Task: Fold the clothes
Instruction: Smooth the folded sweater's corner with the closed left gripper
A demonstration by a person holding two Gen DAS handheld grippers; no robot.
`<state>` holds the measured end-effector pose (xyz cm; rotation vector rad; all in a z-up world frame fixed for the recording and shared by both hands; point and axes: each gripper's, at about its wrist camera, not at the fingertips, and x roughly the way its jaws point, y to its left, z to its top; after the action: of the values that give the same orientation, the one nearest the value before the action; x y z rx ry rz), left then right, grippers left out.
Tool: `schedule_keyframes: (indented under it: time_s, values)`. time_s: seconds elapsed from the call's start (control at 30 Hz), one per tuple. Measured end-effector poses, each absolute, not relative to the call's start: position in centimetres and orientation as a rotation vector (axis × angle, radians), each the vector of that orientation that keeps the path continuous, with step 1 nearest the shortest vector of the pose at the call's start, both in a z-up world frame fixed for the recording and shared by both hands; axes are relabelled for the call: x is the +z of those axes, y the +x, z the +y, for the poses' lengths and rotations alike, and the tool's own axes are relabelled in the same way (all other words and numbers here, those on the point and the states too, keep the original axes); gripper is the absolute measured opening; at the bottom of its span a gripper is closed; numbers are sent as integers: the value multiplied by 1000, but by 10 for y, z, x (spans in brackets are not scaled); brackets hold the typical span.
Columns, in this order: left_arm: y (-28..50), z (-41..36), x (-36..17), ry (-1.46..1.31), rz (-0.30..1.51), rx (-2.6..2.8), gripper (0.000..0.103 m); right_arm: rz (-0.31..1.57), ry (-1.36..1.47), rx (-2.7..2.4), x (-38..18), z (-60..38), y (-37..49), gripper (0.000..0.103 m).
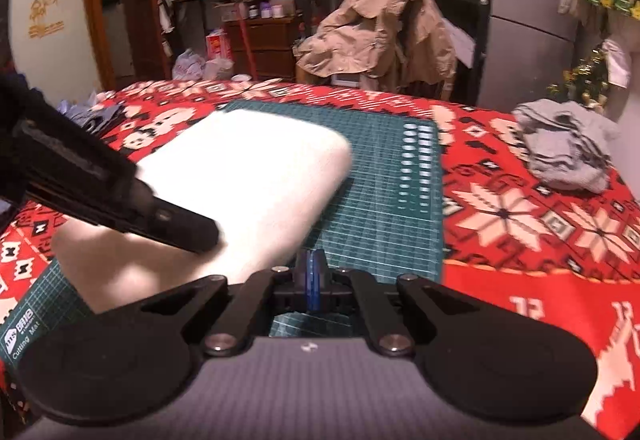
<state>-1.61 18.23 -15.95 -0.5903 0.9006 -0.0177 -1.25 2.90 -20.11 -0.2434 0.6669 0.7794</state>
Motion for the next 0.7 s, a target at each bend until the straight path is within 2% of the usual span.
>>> schedule_keyframes:
  time_s: [0.33, 0.53, 0.7]
  values:
    - [-51, 170, -158, -597, 1008, -51, 2, 717, -319, 885, -203, 14, -73, 1]
    - [-27, 182, -141, -572, 932, -34, 2, 694, -239, 811, -186, 5, -38, 2]
    - [16, 188, -149, -527, 907, 13, 2, 700, -193, 719, -194, 25, 16, 2]
